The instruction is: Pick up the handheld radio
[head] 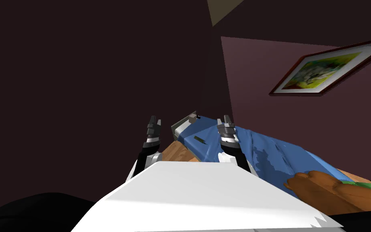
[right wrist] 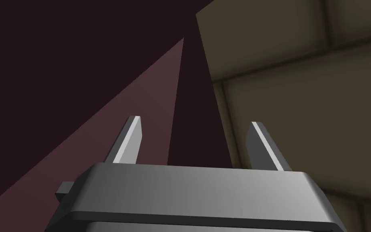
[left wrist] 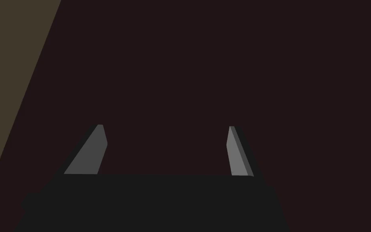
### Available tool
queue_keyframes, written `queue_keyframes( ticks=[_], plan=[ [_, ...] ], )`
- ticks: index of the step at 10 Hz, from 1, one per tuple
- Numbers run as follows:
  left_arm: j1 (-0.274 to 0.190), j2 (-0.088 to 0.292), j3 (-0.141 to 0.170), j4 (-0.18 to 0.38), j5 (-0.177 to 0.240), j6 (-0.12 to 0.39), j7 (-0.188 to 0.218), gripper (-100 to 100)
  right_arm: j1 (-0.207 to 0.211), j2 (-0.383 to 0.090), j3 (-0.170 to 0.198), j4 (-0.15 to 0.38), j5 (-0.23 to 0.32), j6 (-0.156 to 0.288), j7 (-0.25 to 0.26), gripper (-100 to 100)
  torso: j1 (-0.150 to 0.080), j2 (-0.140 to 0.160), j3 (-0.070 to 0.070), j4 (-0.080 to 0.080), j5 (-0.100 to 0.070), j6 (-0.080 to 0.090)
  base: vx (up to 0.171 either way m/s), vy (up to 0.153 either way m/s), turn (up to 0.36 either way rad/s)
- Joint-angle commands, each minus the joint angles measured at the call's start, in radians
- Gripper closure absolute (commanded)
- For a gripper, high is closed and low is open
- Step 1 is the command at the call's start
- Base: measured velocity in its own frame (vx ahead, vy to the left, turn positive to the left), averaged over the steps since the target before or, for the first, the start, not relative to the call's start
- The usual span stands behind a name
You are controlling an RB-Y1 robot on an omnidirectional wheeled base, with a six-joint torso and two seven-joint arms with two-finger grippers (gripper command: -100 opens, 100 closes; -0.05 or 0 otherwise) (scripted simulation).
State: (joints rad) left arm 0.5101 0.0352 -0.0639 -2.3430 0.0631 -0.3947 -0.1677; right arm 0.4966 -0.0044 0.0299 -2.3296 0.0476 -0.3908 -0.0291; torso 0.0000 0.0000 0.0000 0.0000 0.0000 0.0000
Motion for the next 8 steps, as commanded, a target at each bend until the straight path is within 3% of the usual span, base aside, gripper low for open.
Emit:
queue_keyframes(
  ticks=[1, 7, 8],
  plan=[
    [0.000, 0.000, 0.000, 0.000, 0.000, 0.000, 0.000, 0, 0.003, -0.027, 0.001, 0.029, 0.014, 0.007, 0.010, -100, 0.000, 0.000, 0.000, 0.000, 0.000, 0.000, 0.019, 0.017, 0.099],
    [0.000, 0.000, 0.000, 0.000, 0.000, 0.000, 0.000, 0, 0.034, -0.149, 0.011, 0.204, 0.093, 0.036, 0.064, -100, 0.002, -0.005, -0.003, -0.001, 0.000, 0.000, 0.063, 0.027, 0.163],
    [0.000, 0.000, 0.000, 0.000, 0.000, 0.000, 0.000, 0, 0.034, -0.149, 0.011, 0.217, 0.093, 0.036, 0.064, -100, 0.001, -0.006, -0.004, -0.001, 0.000, 0.000, 0.062, 0.002, 0.066]
  ],
)
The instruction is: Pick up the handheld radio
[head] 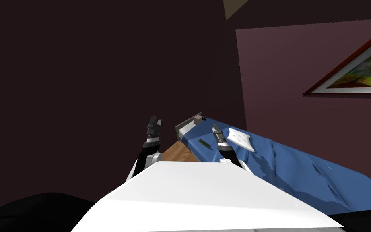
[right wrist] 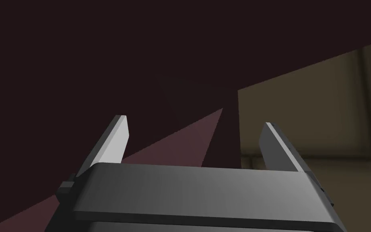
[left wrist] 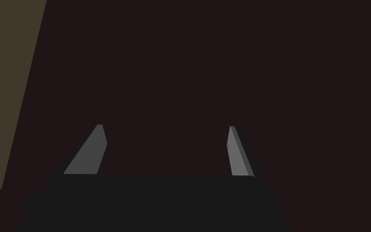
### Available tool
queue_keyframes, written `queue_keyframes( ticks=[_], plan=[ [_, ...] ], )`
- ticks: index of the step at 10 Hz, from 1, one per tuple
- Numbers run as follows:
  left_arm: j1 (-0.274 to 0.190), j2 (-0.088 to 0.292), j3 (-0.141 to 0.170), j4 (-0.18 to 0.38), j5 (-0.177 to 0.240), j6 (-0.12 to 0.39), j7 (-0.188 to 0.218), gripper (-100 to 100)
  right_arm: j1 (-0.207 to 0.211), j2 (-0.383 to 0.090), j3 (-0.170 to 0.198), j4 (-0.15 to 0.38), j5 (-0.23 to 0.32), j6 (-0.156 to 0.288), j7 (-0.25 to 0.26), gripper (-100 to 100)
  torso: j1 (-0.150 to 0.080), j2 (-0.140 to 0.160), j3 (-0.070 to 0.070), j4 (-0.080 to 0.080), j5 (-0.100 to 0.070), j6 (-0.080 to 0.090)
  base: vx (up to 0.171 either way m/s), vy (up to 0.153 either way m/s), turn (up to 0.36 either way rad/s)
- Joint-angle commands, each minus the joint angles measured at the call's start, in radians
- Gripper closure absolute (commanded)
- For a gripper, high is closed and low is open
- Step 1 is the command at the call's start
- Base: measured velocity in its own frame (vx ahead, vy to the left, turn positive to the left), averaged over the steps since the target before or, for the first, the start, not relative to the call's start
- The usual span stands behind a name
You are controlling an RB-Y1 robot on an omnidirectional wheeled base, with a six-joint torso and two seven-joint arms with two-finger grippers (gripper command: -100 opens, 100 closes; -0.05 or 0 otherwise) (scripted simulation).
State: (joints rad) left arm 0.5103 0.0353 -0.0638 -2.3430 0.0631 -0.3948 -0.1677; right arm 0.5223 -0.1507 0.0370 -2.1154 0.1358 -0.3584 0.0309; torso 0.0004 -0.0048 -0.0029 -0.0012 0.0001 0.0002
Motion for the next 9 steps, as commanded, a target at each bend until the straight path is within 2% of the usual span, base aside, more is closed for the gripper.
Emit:
queue_keyframes(
  ticks=[1, 4, 6, 9],
  plan=[
    [0.000, 0.000, 0.000, 0.000, 0.000, 0.000, 0.000, 0, 0.017, -0.027, 0.007, 0.050, 0.023, 0.010, 0.016, -100, 0.000, 0.000, 0.000, 0.000, 0.000, 0.000, 0.057, 0.003, 0.109],
    [0.000, 0.000, 0.000, 0.000, 0.000, 0.000, 0.000, 0, 0.035, -0.075, 0.016, 0.131, 0.065, 0.020, 0.043, -100, 0.000, 0.000, 0.000, 0.000, 0.000, 0.000, 0.076, 0.003, 0.162],
    [0.000, 0.000, 0.000, 0.000, 0.000, 0.000, 0.000, 0, 0.035, -0.075, 0.016, 0.153, 0.065, 0.020, 0.043, -100, 0.000, 0.001, 0.001, 0.000, 0.000, 0.000, 0.038, 0.001, 0.033],
    [0.000, 0.000, 0.000, 0.000, 0.000, 0.000, 0.000, 0, 0.052, -0.123, 0.028, 0.244, 0.111, 0.029, 0.070, -100, 0.000, 0.002, 0.001, 0.001, 0.000, 0.000, 0.048, 0.003, 0.151]
  ],
)
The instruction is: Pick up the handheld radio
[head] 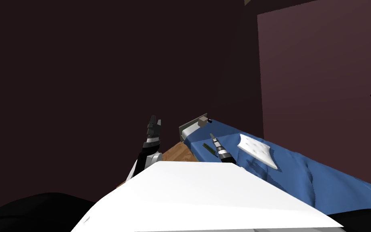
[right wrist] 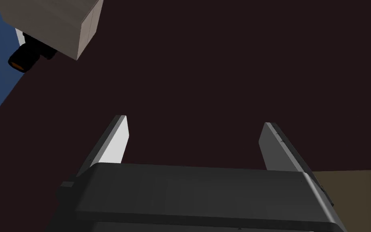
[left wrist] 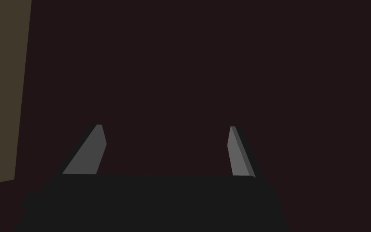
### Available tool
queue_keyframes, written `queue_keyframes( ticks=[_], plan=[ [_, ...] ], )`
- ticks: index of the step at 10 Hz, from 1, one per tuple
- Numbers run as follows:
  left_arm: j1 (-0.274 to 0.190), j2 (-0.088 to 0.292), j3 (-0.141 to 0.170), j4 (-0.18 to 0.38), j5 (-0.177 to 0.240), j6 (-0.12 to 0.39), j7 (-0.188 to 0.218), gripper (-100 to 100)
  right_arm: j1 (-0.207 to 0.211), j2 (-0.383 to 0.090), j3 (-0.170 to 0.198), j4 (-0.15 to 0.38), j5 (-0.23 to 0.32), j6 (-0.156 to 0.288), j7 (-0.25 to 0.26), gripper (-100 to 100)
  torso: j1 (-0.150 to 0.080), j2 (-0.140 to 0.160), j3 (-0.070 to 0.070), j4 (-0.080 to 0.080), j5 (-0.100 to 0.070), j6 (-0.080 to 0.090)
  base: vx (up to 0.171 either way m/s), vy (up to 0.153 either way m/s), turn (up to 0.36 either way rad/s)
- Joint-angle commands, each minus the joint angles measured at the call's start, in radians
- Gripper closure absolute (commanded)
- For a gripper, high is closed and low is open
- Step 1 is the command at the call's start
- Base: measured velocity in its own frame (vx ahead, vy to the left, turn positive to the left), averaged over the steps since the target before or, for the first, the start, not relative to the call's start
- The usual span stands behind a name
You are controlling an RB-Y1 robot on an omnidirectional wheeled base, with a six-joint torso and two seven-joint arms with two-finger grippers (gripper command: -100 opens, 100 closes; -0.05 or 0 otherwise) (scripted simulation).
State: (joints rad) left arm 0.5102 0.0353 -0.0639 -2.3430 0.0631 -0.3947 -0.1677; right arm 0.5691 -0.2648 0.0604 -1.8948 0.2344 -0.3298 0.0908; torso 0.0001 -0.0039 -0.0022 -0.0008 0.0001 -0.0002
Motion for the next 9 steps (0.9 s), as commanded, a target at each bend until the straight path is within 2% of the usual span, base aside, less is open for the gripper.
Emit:
queue_keyframes(
  ticks=[1, 2, 3, 4, 6, 9],
  plan=[
    [0.000, 0.000, 0.000, 0.000, 0.000, 0.000, 0.000, 0, 0.005, -0.009, 0.004, 0.044, 0.013, 0.000, 0.010, -100, 0.000, 0.000, 0.000, 0.000, 0.000, 0.000, 0.064, -0.008, 0.076],
    [0.000, 0.000, 0.000, 0.000, 0.000, 0.000, 0.000, 0, 0.012, -0.031, 0.012, 0.083, 0.037, 0.004, 0.025, -100, 0.000, 0.000, 0.000, 0.000, 0.000, 0.001, 0.071, -0.003, 0.168],
    [0.000, 0.000, 0.000, 0.000, 0.000, 0.000, 0.000, 0, 0.012, -0.031, 0.012, 0.101, 0.037, 0.004, 0.025, -100, 0.000, -0.001, 0.000, 0.000, 0.000, 0.000, 0.064, -0.002, 0.088],
    [0.000, 0.000, 0.000, 0.000, 0.000, 0.000, 0.000, 0, 0.017, -0.052, 0.020, 0.127, 0.063, 0.008, 0.039, -100, 0.000, 0.000, 0.000, 0.000, 0.000, 0.001, 0.074, -0.001, 0.184],
    [0.000, 0.000, 0.000, 0.000, 0.000, 0.000, 0.000, 0, 0.017, -0.052, 0.020, 0.161, 0.063, 0.008, 0.039, -100, 0.000, 0.000, 0.000, 0.000, 0.000, 0.001, 0.041, -0.007, 0.029],
    [0.000, 0.000, 0.000, 0.000, 0.000, 0.000, 0.000, 0, 0.025, -0.090, 0.038, 0.262, 0.116, 0.014, 0.068, -100, 0.000, 0.001, 0.000, 0.000, 0.000, 0.001, 0.053, -0.005, 0.158]
  ],
)
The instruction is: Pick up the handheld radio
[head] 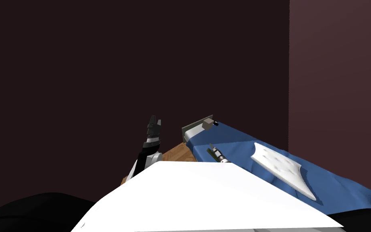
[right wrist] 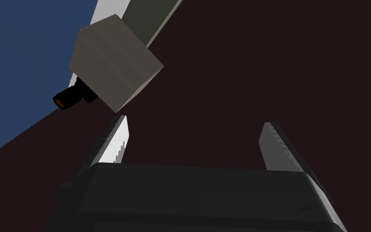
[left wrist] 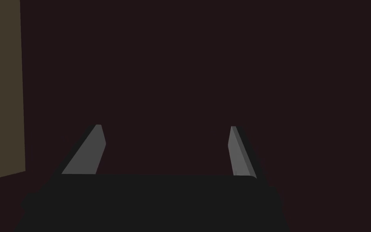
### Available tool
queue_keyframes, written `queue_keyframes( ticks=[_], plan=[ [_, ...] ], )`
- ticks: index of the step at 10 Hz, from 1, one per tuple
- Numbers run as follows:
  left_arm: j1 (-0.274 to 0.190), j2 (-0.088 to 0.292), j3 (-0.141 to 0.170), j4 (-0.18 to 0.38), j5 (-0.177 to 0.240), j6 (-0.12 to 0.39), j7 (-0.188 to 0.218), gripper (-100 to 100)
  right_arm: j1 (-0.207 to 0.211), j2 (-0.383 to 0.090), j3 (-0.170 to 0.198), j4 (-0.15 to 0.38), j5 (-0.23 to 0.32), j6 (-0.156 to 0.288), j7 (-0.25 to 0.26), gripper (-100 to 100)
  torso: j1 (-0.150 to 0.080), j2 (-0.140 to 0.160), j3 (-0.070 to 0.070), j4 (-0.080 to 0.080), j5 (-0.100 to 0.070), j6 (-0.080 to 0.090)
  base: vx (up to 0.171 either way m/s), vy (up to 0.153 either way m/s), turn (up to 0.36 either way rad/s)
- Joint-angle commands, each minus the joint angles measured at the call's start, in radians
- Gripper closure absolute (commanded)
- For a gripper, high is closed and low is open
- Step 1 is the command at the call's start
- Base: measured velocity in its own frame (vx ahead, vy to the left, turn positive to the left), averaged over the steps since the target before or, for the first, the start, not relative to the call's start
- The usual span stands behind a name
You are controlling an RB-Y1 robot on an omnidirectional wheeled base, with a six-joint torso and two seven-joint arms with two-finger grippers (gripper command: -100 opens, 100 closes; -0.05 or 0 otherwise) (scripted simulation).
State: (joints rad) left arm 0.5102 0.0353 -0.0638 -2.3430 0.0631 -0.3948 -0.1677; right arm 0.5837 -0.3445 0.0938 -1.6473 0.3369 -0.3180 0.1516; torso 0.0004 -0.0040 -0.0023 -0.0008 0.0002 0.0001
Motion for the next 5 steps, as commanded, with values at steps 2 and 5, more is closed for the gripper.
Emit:
queue_keyframes(
  ticks=[2, 5],
  plan=[
    [0.000, 0.000, 0.000, 0.000, 0.000, 0.000, 0.000, 0, 0.012, -0.028, 0.015, 0.077, 0.040, 0.006, 0.022, -100, 0.000, 0.000, 0.000, 0.000, 0.000, 0.001, 0.072, -0.006, 0.124],
    [0.000, 0.000, 0.000, 0.000, 0.000, 0.000, 0.000, 0, 0.013, -0.044, 0.025, 0.148, 0.068, 0.008, 0.037, -100, 0.000, 0.000, 0.000, 0.000, 0.000, 0.000, 0.061, -0.011, 0.129]
  ],
)
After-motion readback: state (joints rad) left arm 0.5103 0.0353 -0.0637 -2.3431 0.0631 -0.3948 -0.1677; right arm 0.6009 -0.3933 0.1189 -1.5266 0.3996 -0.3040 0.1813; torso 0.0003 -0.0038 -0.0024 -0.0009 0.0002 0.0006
